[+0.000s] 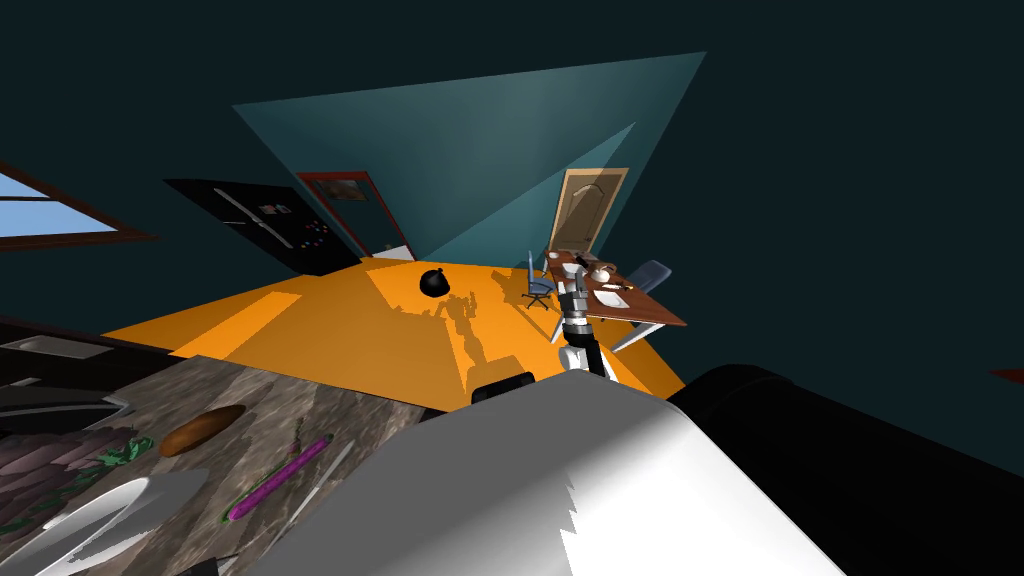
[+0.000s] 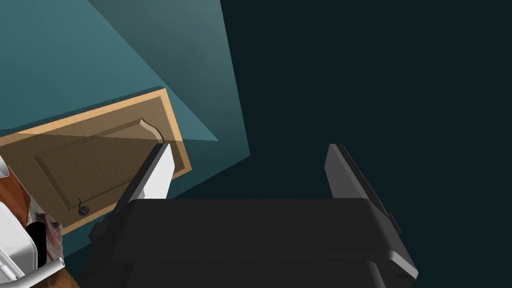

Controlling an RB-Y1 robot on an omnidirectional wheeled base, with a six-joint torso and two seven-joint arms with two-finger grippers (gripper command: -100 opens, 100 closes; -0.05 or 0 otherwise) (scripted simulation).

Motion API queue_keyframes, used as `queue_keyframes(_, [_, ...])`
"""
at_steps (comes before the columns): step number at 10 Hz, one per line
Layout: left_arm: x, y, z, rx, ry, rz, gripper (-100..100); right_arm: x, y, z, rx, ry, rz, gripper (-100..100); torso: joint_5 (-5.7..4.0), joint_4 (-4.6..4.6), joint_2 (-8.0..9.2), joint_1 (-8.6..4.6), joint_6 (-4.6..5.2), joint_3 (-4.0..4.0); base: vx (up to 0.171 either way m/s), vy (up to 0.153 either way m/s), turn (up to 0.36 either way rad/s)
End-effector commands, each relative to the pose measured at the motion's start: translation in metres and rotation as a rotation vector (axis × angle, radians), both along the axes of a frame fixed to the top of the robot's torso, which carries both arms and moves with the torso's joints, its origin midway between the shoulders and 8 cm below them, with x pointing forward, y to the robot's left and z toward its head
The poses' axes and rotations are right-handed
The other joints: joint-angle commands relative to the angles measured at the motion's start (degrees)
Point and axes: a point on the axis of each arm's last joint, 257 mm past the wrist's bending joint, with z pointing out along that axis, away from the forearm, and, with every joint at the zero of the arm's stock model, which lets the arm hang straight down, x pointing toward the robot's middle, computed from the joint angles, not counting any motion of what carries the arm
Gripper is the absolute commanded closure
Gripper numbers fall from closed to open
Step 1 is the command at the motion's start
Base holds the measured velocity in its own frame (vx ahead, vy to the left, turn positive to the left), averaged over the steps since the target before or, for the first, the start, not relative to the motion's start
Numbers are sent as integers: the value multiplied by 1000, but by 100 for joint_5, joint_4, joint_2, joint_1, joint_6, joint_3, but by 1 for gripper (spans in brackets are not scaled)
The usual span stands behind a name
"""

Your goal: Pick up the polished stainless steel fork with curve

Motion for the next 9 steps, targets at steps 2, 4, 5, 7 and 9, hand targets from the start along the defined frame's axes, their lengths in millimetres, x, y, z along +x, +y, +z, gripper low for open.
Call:
queue_keyframes(2, [0,1,-1,2,-2,-1,100,0,0,0,0,0,0,0,-1,0,-2,0,0,-1,-3,-1,0])
queue_keyframes(4, [-1,0,-1,-1,1,0,100,0,0,0,0,0,0,0,12,0,-8,20,5,-4,-2,-5,6])
queue_keyframes(5, [-1,0,-1,-2,1,0,100,0,0,0,0,0,0,0,14,0,-10,32,7,-5,0,0,0])
queue_keyframes(7, [-1,0,-1,-2,2,0,0,0,0,0,0,0,0,0,15,0,-11,38,7,-5,0,0,0])
queue_keyframes(9, [-1,-2,12,2,-2,-4,100,0,0,0,0,0,0,0,13,0,-15,39,8,-7,14,9,11])
